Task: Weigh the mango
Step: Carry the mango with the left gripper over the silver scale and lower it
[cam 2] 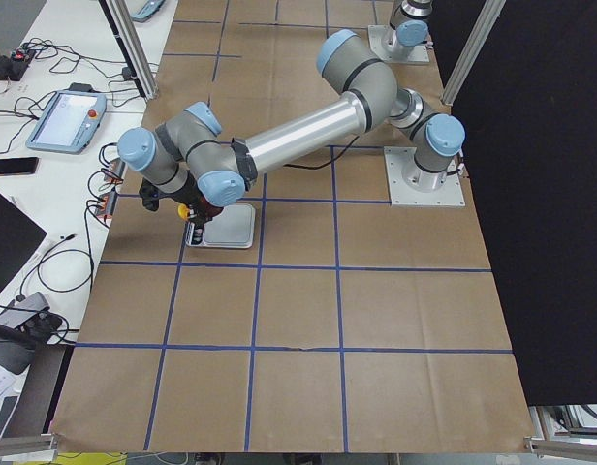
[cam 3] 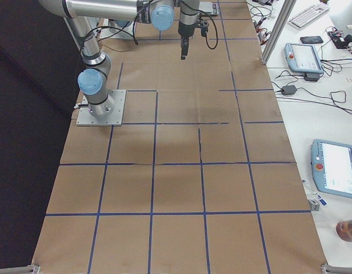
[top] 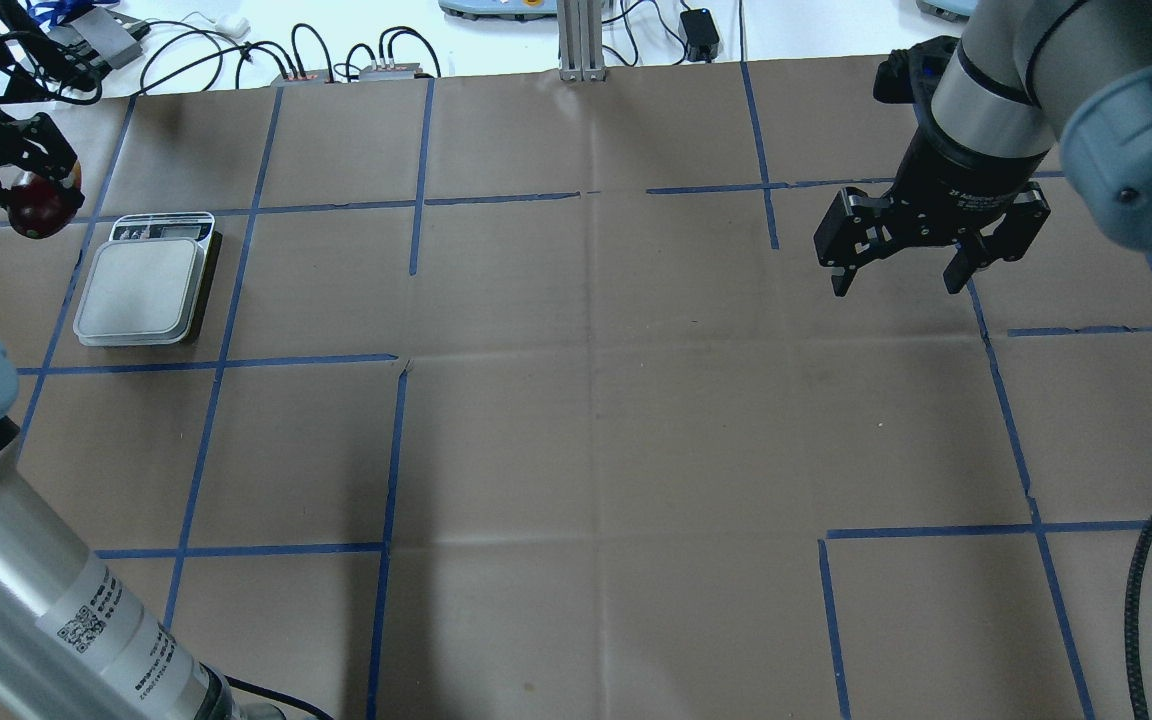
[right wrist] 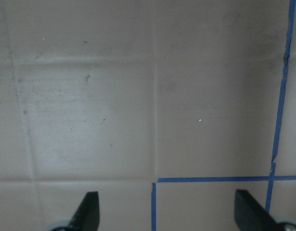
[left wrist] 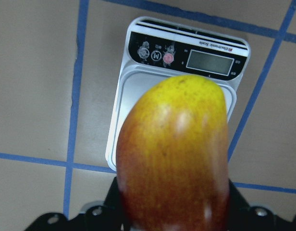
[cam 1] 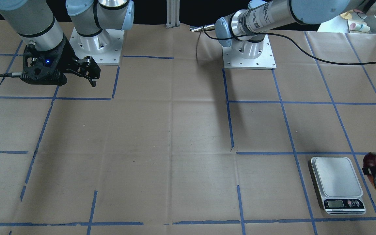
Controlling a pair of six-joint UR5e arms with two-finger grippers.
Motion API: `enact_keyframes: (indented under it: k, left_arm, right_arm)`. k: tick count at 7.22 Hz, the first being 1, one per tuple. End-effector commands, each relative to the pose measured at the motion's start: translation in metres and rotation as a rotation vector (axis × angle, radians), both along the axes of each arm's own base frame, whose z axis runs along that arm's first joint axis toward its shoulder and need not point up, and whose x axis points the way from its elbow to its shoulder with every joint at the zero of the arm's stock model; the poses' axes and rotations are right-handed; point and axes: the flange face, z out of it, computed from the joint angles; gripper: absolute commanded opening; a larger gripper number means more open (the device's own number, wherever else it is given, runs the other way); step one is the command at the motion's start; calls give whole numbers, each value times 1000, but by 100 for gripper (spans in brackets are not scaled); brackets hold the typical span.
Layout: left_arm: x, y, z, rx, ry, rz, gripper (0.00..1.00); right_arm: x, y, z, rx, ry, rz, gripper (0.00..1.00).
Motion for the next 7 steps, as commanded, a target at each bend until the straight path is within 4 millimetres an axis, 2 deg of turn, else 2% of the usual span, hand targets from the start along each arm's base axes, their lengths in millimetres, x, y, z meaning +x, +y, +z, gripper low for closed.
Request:
enact_keyframes:
  k: [1, 2, 4, 5, 6, 7]
  left_arm:
    - [-21, 28, -48, -134, -100, -26, 31]
    - [-18, 30, -80, -132, -138, -31, 31]
    - [-16, 25, -111, -116, -132, -35, 33]
    - [-22, 28, -116, -104, -128, -39, 33]
    - [-25, 28, -110, -112, -131, -41, 38]
    - [-30, 26, -103, -122, -131, -48, 76]
  right_arm:
    - [0, 0, 0, 0, 0, 0, 100]
    - [0, 0, 0, 0, 0, 0, 100]
    - [0, 0, 0, 0, 0, 0, 100]
    - [0, 0, 0, 0, 0, 0, 100]
    - [0, 0, 0, 0, 0, 0, 100]
    - [0, 0, 0, 0, 0, 0, 100]
